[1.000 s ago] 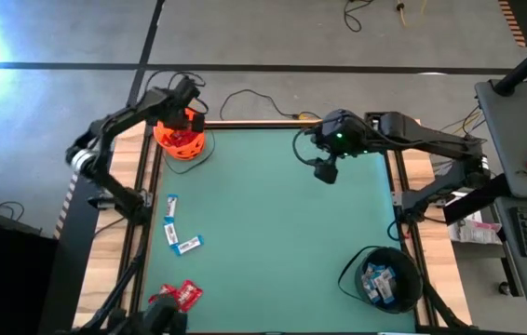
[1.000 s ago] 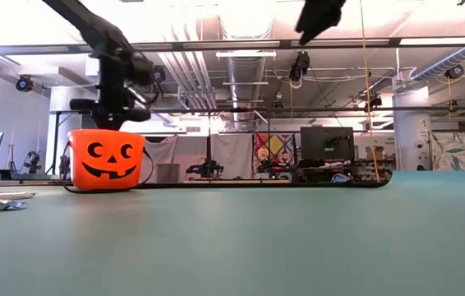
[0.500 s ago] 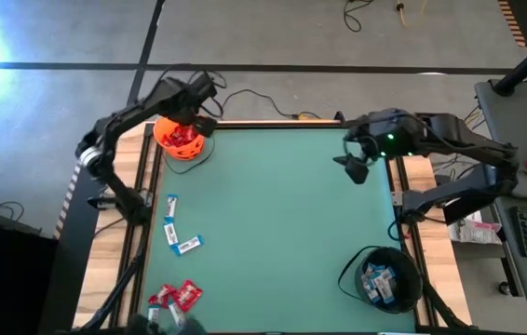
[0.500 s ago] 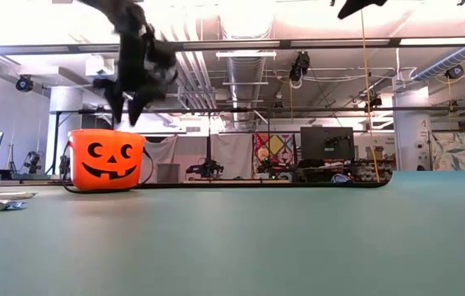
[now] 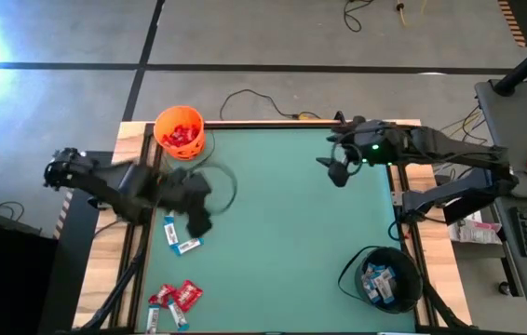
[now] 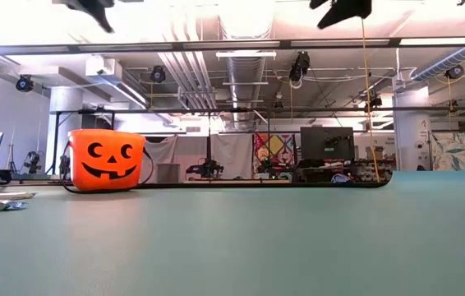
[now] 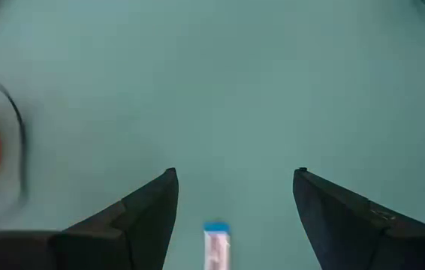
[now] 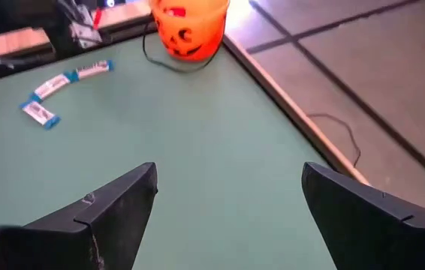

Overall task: Sort candy by brand, put in halloween buckets
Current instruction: Put the red candy into the orange bucket

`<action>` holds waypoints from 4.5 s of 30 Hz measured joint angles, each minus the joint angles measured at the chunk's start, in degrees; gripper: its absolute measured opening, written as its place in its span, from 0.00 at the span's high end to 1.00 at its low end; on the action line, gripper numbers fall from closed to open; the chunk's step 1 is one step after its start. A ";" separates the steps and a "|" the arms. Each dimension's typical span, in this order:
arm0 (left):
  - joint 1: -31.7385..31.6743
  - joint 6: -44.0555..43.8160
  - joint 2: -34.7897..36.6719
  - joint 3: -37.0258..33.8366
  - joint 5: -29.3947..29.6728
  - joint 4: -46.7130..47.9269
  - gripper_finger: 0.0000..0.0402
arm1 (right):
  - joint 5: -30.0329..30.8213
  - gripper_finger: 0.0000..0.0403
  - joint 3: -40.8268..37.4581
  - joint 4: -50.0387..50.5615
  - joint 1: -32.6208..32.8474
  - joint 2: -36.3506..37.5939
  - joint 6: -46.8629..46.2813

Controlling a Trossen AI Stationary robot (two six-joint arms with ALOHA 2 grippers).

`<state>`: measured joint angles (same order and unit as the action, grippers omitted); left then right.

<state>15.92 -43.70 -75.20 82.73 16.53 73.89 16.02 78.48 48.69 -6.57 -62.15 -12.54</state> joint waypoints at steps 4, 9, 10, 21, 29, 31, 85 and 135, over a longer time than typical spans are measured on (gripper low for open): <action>12.97 -16.29 0.77 -7.83 3.44 -2.59 0.39 | -0.43 0.19 0.00 0.14 1.06 -4.02 -5.27; 25.40 -36.20 -1.65 -16.89 -4.29 -14.37 0.39 | -15.43 0.19 3.35 0.50 2.62 -8.12 -17.19; 27.68 -39.08 -2.80 -18.10 -4.41 -17.23 0.39 | -17.82 0.19 4.14 0.48 3.23 -8.60 -17.90; 34.56 -45.94 -20.41 -21.46 -19.03 -23.11 0.39 | -11.00 0.19 7.37 -0.39 16.68 -10.77 -34.33; 34.06 -45.98 -27.22 -21.55 -19.05 -29.36 0.39 | -9.76 0.19 7.37 -4.29 20.61 -11.11 -39.78; 34.04 -45.87 -28.24 -21.50 -19.10 -31.71 0.39 | -9.78 0.19 7.37 -4.57 21.08 -11.13 -40.06; -74.63 25.17 -4.16 -20.61 -1.07 -26.32 0.91 | -2.92 0.19 7.34 1.77 17.03 -8.77 -16.37; 40.22 -61.68 -9.24 -22.46 -27.38 -8.91 0.30 | -7.20 0.19 7.34 -6.07 26.44 -25.56 -24.29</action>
<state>56.14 -105.39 -84.44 60.27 -10.85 64.98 8.82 85.82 42.62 19.87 -87.70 -36.84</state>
